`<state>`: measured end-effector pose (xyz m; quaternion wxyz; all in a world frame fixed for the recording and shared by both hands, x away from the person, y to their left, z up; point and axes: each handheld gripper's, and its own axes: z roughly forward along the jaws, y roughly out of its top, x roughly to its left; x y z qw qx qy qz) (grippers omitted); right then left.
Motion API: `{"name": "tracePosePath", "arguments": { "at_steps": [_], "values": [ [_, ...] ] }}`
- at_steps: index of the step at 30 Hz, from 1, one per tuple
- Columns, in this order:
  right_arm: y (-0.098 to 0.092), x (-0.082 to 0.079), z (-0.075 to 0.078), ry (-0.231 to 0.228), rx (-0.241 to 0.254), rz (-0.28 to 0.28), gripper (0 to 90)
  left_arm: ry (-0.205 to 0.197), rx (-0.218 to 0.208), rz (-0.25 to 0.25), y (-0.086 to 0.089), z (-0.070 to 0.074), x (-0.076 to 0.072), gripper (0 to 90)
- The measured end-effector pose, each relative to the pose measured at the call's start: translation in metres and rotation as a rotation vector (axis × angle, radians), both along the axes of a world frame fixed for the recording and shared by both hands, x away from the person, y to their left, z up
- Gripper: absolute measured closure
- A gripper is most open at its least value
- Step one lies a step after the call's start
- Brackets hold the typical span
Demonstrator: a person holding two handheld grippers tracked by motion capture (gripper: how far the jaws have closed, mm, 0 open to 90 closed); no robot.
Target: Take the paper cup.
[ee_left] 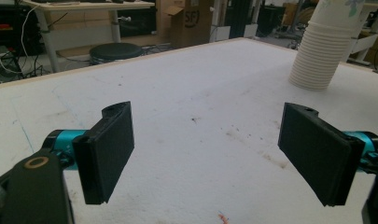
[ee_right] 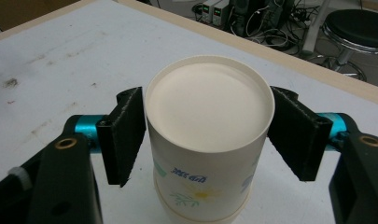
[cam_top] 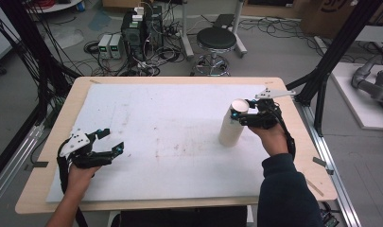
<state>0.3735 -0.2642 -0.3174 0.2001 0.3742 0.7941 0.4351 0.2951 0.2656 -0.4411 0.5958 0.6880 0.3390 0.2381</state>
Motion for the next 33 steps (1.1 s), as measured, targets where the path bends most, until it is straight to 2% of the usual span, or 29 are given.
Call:
{"name": "tracePosePath", "arguments": {
  "at_steps": [3,9,21,27,33],
  "values": [
    [-0.001,-0.001,0.001,-0.003,0.004,0.002,33.8,-0.001,0.005,-0.005,0.0,0.0,0.0,18.5],
    [-0.003,-0.003,0.007,-0.04,0.023,0.001,36.0,-0.002,0.002,-0.007,-0.001,0.0,0.001,19.0],
    [-0.007,-0.015,0.046,-0.105,0.056,0.02,37.9,-0.002,-0.002,-0.017,-0.002,0.001,0.0,19.4],
    [-0.009,-0.019,0.06,-0.137,0.058,0.023,38.1,-0.001,-0.004,-0.017,-0.001,0.001,0.0,19.6],
    [-0.011,-0.03,0.073,-0.163,0.074,0.035,38.2,-0.001,-0.012,-0.029,-0.002,0.001,0.0,19.6]
  ]
}}
